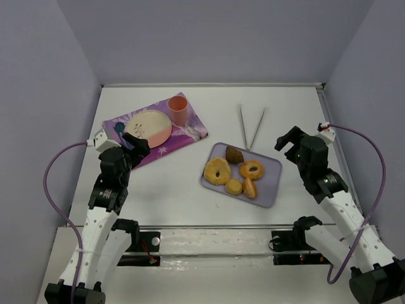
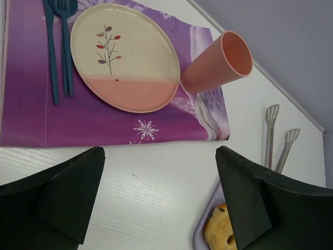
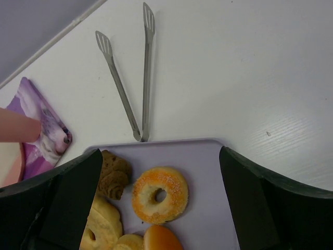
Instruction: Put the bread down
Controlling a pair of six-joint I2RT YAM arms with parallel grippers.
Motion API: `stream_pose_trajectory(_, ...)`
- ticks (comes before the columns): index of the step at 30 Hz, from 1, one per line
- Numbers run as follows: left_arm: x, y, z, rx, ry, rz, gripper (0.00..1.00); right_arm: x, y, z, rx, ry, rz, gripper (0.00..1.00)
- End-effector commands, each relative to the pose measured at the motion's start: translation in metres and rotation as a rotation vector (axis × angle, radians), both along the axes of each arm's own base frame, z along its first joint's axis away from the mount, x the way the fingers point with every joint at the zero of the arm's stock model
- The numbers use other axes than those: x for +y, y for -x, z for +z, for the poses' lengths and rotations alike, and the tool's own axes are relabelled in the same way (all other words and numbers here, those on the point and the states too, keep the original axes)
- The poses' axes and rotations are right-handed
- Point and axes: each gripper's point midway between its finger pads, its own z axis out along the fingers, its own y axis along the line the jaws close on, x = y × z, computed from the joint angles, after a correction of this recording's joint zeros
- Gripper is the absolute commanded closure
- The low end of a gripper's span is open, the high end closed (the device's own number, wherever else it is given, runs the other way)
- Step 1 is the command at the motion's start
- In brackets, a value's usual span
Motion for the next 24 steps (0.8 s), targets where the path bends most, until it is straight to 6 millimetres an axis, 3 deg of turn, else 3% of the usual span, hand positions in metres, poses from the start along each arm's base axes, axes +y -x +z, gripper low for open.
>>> stream_pose_trajectory(1, 0.007, -0.002, 0.024, -0.064, 0.003, 0.047, 0.01, 0.005, -0.01, 0.019, -0.078, 0.018, 0.043, 0.0)
stream_pose_trajectory(6, 0.008, -0.003, 0.02, -0.056, 0.0, 0.053, 0.01, 0.007, -0.009, 0.008, -0.072, 0.052, 0.078, 0.0)
stream_pose_trajectory(10, 0.006, -0.007, 0.02, -0.068, -0.013, 0.038, 0.01, 0.029, -0.028, 0.005, -0.078, 0.121, 0.221, 0.0)
stream_pose_trajectory(13, 0.005, -0.011, 0.015, -0.055, -0.025, 0.029, 0.01, 0.042, -0.048, -0.008, 0.017, 0.21, 0.327, 0.0)
stream_pose_trajectory(16, 0.003, -0.014, 0.012, -0.039, -0.037, 0.014, 0.01, 0.069, -0.082, -0.033, 0.133, 0.251, 0.469, 0.0)
stream_pose_trajectory(17, 0.001, -0.015, 0.011, -0.036, -0.045, 0.004, 0.01, 0.076, -0.102, -0.046, 0.18, 0.272, 0.501, 0.0)
stream_pose_trajectory(20, 0.001, -0.017, 0.008, -0.03, -0.053, -0.001, 0.01, 0.086, -0.133, -0.077, 0.306, 0.295, 0.54, 0.0)
stream_pose_trajectory(24, -0.002, -0.018, 0.008, -0.04, -0.058, -0.024, 0.01, 0.097, -0.155, -0.115, 0.427, 0.309, 0.571, 0.0)
